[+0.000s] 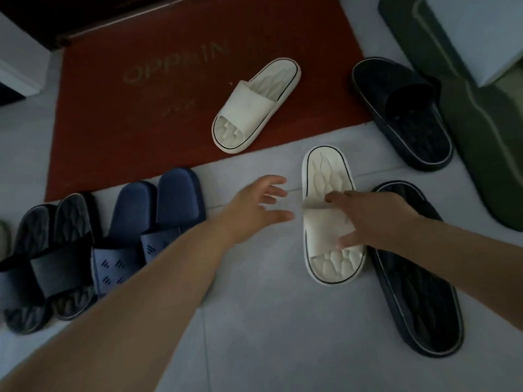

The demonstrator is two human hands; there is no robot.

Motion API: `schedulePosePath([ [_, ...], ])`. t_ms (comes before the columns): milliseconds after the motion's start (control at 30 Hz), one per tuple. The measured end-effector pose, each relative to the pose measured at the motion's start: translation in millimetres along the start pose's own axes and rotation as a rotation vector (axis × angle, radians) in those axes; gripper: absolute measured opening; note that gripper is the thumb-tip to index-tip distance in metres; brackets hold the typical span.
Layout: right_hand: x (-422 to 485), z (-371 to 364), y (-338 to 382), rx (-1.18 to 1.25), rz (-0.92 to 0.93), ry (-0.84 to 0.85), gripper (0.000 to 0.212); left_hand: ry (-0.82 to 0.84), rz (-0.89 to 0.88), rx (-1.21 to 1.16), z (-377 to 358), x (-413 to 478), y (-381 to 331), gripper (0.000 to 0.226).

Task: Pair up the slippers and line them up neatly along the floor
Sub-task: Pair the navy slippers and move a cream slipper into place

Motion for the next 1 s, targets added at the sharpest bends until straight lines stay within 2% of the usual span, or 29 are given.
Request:
schedulePosePath([
  [100,1.5,25.9,-0.8,0.093,-0.125,0.067,0.096,0.128,0.049,-0.138,-33.9,-4.4,6.3,0.063],
  [200,32.8,71.8,14.9,0.265,-0.144,-0.108,0.086,0.169,0.042,-0.156,-46.7,-17.9,18.4,0.055],
  [300,87.6,104.6,40.5,0.386,-0.095,-0.259,0.075,0.088,0.035,-0.115,-24.6,-32.5,37.9,0.049],
  [433,140.5,109.7,61.4,0.417,-0.127,-0.314,0.089,-0.005,0.067,-0.06,25.3,-56.5,61.9,0.046],
  [567,159.7,104.5,65.9,0.561,-0.177,-0.359,0.092,-0.103,0.095,-0.052,63.1,-84.4,78.7,0.049],
  [667,158.5,101.1,62.0,0.605,-0.198,-0.463,0.076,-0.168,0.128,-0.123,79.6,-93.5,80.6,0.047],
  [833,137.8,88.7,52.3,0.724,-0.117,-0.451,0.039,-0.18,0.144,-0.162,76.7,-85.5,77.2,0.045],
  [1000,85.8,81.1,66.1,0.724,0.083,-0.341,0.03,-0.216,0.086,-0.09,71.3,-66.6,56.6,0.059],
])
Point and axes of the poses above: each hand's wrist, its own x-axis towards the middle knuckle, its own z-axis out of the back of the hand, y = z × x, the point moved 6 cm from there along x, towards the middle knuckle
